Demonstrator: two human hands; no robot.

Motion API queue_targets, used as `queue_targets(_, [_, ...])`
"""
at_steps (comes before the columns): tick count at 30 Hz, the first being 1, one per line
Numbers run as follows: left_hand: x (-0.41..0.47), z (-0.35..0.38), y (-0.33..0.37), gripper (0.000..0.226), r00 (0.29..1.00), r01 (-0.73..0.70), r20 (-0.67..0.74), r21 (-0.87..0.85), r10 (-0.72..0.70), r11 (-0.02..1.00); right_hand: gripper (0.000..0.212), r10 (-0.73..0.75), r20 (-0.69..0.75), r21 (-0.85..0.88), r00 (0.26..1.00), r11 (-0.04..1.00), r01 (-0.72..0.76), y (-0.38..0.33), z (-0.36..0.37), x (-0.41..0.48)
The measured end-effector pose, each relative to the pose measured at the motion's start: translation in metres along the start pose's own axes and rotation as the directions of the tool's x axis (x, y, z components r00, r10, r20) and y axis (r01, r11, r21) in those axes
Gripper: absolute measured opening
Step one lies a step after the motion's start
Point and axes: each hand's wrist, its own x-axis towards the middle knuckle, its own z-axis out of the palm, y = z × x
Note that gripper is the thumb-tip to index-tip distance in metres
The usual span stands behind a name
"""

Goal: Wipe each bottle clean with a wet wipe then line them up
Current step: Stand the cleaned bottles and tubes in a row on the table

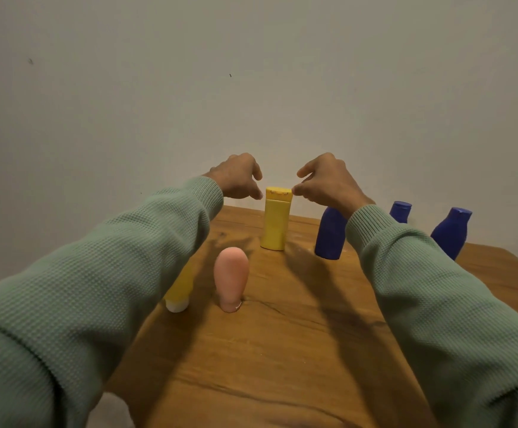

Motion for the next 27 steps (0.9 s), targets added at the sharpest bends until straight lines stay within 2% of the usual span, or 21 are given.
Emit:
queue_targets(4, [-0.024,-0.012,0.006,0.051,1.000,-0.015,0.003,-0.008,0.015,1.000,0.045,-0.035,0.036,0.012,0.999,0.999,0.035,-0.010,-0.005,-0.017])
queue_targets(7, [-0.042,-0.019,0.010,0.049,0.999,-0.024,0.025,-0.006,0.024,1.000,0.045,-0.052,0.120,0.040,0.991,0.998,0.047,-0.023,-0.008,-0.034])
queue_targets(12, [-0.072,-0.028,0.010,0.043,0.994,-0.005,0.112,0.044,0.000,0.999,0.042,-0.108,0.295,0.082,0.949,0.993,0.088,-0.045,-0.009,-0.064])
queue_targets(18, [-0.102,-0.034,0.010,0.033,0.970,0.038,0.234,0.098,-0.060,0.994,0.041,-0.121,0.436,0.076,0.892,0.992,0.098,-0.065,-0.002,-0.089])
queue_targets(23, [-0.114,-0.033,0.005,0.038,0.946,0.033,0.312,0.188,-0.092,0.982,0.043,-0.120,0.481,0.051,0.868,0.993,0.109,-0.073,0.008,-0.099])
queue_targets(27, [-0.116,-0.025,-0.004,0.039,0.946,0.012,0.310,0.261,-0.096,0.965,0.042,-0.117,0.489,0.038,0.864,0.993,0.114,-0.077,0.016,-0.104])
